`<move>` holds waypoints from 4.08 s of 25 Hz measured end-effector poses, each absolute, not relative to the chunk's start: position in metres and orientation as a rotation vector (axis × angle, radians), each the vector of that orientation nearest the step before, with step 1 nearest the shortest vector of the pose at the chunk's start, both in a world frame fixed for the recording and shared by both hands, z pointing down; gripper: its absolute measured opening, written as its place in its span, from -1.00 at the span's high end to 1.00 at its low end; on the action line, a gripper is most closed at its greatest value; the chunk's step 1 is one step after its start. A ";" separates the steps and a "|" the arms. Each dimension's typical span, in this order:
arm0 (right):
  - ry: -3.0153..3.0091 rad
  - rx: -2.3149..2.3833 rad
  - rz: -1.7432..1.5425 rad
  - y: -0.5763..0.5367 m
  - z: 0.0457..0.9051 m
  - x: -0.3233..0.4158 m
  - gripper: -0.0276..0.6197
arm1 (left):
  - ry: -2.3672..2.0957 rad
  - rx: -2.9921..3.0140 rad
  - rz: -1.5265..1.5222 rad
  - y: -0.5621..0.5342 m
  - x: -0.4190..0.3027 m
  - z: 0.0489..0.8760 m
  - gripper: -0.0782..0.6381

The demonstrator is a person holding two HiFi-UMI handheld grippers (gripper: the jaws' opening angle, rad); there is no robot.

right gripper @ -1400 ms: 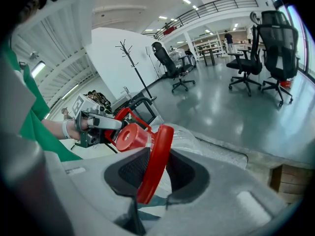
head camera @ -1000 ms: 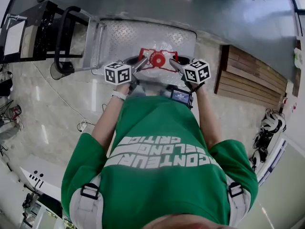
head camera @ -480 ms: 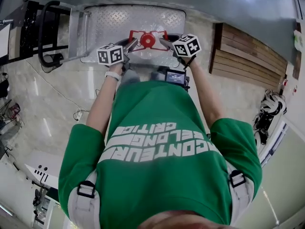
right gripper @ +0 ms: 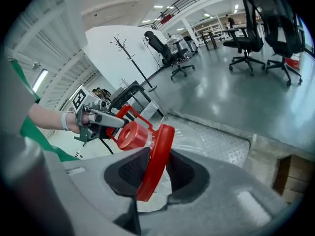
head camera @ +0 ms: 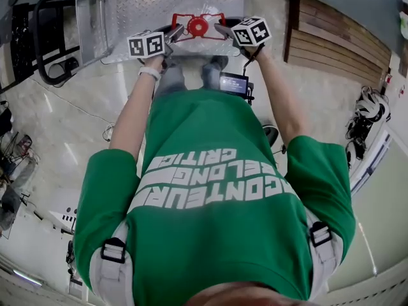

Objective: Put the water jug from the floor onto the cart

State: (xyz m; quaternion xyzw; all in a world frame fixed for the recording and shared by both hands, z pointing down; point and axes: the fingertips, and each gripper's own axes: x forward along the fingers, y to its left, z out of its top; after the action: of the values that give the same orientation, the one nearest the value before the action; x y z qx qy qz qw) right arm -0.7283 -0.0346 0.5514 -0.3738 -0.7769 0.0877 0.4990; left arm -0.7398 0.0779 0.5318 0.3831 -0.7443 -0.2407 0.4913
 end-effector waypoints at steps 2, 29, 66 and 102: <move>-1.870 -0.890 0.218 -0.035 0.561 -0.726 0.62 | -1.790 0.916 -0.576 0.079 -0.738 0.542 0.56; -1.793 -0.773 0.254 -0.022 0.632 -0.742 0.63 | -1.692 0.821 -0.551 0.097 -0.754 0.620 0.57; -1.761 -0.636 0.287 -0.032 0.686 -0.749 0.63 | -1.608 0.772 -0.536 0.099 -0.764 0.677 0.60; -1.995 -0.585 0.202 -0.067 0.594 -0.751 0.55 | -1.971 0.911 -0.450 0.108 -0.797 0.566 0.58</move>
State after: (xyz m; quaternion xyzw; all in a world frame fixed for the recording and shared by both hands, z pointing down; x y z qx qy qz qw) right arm -0.7515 -0.0666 0.5940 -0.2422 -0.8257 0.0835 0.5026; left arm -0.7970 0.1081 0.5655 0.3678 -0.7956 -0.1818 0.4457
